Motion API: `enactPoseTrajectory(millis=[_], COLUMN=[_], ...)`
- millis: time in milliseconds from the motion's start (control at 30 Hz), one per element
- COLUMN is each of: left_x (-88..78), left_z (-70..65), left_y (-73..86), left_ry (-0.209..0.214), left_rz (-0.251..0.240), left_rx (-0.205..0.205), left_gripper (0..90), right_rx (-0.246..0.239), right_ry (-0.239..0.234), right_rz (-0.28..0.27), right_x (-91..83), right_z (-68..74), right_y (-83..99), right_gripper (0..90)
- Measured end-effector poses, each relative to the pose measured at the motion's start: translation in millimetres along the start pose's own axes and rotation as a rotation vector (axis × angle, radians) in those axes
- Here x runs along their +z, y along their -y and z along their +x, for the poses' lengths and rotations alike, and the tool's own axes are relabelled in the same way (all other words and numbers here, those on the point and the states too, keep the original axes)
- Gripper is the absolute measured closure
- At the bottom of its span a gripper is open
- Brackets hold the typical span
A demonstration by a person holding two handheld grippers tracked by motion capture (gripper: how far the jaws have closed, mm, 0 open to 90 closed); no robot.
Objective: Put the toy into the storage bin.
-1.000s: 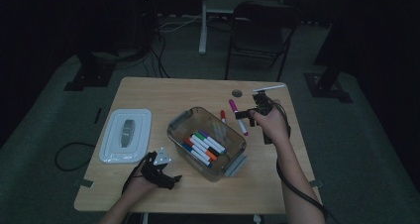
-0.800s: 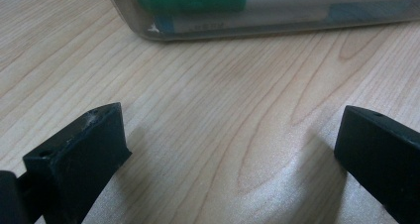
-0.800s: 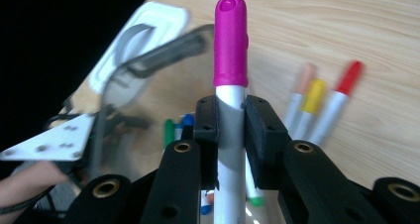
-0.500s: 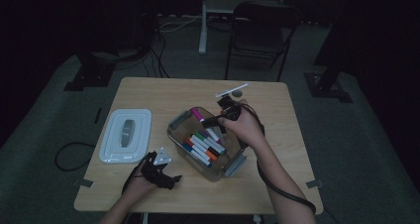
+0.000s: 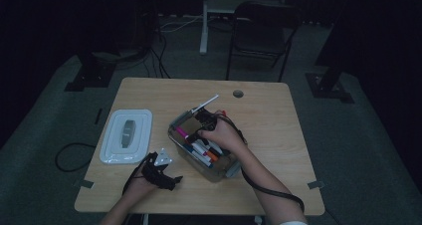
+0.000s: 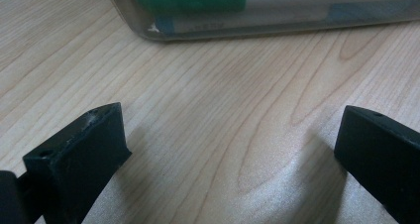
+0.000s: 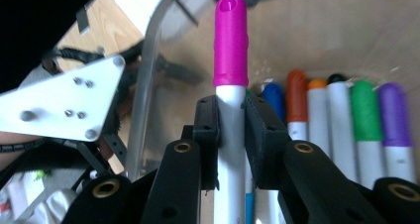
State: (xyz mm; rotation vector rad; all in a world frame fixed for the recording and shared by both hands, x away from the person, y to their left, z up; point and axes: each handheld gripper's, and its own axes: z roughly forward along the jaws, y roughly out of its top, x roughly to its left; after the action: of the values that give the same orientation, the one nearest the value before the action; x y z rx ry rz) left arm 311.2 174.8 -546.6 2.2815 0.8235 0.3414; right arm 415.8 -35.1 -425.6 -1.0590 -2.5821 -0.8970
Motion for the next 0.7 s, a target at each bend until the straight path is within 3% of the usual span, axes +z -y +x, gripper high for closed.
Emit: enactPoseTrajectory(millis=[167,233,433,700], left_x=[0.2,0.1,0.0,0.2], left_z=[-0.1,0.0,0.0,0.0], left_y=[0.1,0.0,0.0,0.1], left_ry=[-0.001,-0.001,0.0,-0.002], left_rz=[-0.002,-0.001,0.0,-0.002], left_rx=[-0.001,0.0,0.0,0.001], left_gripper=[0.4,0.4,0.4,0.4], right_rx=[-0.006,-0.006,0.013,0.009], right_ry=[0.0,0.002,0.029,0.052], right_rz=[0.093,0.097,0.179,0.198], right_x=[23.9,26.2,43.4,53.2], right_z=[0.8,0.1,-6.7,-13.1], right_y=[2.5,2.7,5.4,8.8], right_gripper=[76.7,76.7,76.6,72.1])
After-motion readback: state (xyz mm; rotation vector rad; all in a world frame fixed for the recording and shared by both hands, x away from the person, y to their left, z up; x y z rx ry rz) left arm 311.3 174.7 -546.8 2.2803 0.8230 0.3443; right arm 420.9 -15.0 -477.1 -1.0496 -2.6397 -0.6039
